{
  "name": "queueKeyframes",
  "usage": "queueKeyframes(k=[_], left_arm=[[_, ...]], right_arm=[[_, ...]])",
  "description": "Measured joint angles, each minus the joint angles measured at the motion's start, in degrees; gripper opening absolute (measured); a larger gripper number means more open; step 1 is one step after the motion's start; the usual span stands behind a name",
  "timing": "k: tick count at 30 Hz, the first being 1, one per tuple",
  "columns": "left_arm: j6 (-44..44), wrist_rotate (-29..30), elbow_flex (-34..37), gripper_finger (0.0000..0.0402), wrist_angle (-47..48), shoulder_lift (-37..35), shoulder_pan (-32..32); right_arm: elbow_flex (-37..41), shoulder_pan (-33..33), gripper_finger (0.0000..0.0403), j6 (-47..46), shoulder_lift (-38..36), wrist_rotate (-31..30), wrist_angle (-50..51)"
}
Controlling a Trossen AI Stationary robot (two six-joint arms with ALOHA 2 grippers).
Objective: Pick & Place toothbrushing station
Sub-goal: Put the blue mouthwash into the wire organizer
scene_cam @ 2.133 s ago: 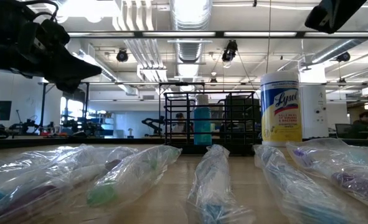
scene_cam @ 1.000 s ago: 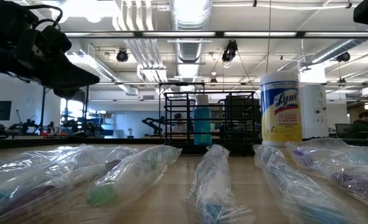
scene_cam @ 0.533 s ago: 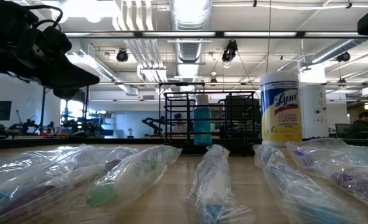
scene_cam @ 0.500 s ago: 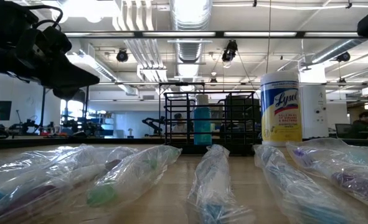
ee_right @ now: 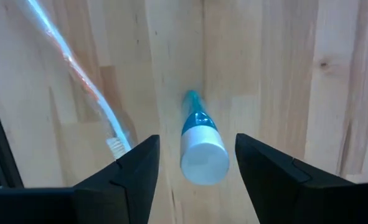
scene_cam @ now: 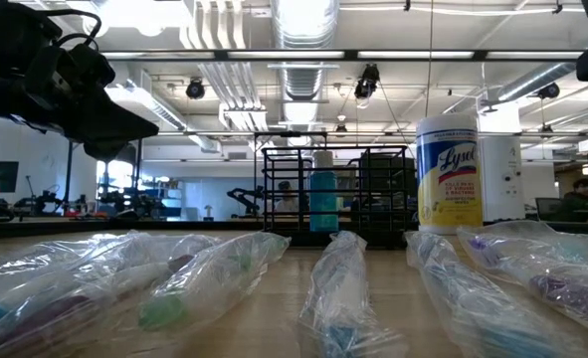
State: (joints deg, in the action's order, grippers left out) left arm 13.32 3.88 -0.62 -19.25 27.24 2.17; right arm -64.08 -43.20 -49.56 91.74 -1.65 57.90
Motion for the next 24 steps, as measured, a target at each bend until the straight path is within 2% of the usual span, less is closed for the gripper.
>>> queueKeyframes(k=[5,14,21,24], left_arm=[[0.20,0.00,0.00,0.0021,0.04,0.00,-0.02],[0.17,0.02,0.00,0.0020,0.03,0.00,-0.02],[0.20,0.03,0.00,0.0018,0.04,0.00,-0.01],[0.16,0.04,0.00,0.0020,0.04,0.00,-0.01]], right_arm=[[0.09,0.09,0.0184,0.02,-0.13,0.01,0.10],[-0.01,0.09,0.0088,0.83,0.64,0.48,0.23],[-0.49,0.16,0.0088,3.29,-1.26,-0.29,0.24],[-1.19,0.16,0.0088,5.58,-3.19,-4.71,0.05]])
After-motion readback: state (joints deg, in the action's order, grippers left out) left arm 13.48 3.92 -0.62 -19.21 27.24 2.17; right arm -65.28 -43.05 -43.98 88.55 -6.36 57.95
